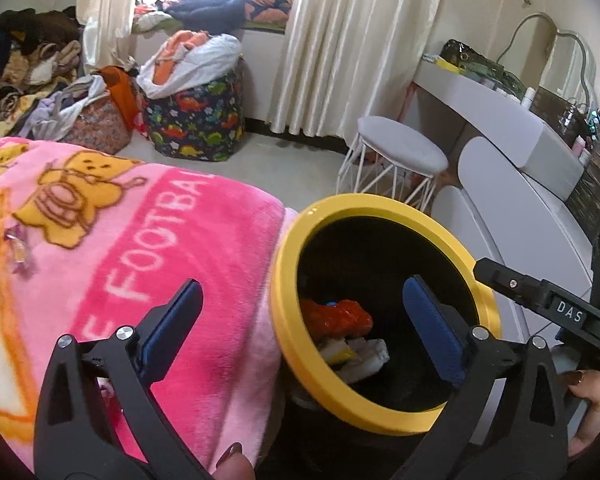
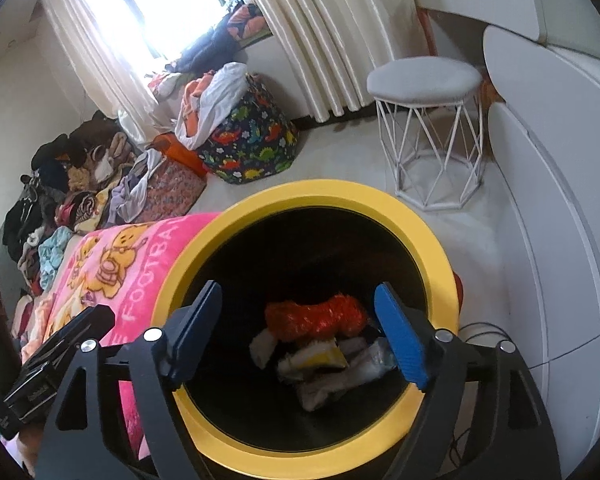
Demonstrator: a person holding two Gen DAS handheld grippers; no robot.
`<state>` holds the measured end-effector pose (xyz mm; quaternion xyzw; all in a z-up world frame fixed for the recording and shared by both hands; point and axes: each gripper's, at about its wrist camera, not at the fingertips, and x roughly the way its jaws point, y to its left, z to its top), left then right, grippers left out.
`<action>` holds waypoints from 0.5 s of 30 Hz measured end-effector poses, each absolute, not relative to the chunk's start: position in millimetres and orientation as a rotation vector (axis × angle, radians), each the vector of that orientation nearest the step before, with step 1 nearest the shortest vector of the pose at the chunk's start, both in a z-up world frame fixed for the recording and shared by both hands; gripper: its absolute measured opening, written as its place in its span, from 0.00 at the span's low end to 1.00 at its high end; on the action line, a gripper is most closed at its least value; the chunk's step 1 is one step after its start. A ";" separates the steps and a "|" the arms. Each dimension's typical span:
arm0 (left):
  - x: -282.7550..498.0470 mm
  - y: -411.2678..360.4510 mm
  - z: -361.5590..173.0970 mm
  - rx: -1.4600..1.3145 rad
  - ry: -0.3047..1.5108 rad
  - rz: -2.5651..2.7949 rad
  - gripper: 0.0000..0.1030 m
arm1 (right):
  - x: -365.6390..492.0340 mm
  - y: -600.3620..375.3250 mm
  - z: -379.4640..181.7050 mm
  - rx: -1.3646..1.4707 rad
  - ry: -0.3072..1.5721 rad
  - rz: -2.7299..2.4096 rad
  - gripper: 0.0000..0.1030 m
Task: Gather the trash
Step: 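Open both tools to drop the wrapper and red bag into the bin, then move both tools back over the last wrappers on the blanket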
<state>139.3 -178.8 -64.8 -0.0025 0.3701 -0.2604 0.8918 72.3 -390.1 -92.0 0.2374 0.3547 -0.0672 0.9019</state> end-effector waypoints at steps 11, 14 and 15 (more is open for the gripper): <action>129.9 -142.8 -49.6 -0.029 0.718 -0.473 0.89 | 75.9 -358.0 -70.9 0.425 0.695 -0.095 0.82; 128.9 -130.6 -48.1 -0.029 0.702 -0.442 0.89 | 77.5 -346.0 -66.4 0.411 0.688 -0.071 0.82; 129.0 -125.4 -47.6 -0.031 0.697 -0.428 0.89 | 78.2 -342.0 -65.3 0.405 0.685 -0.063 0.82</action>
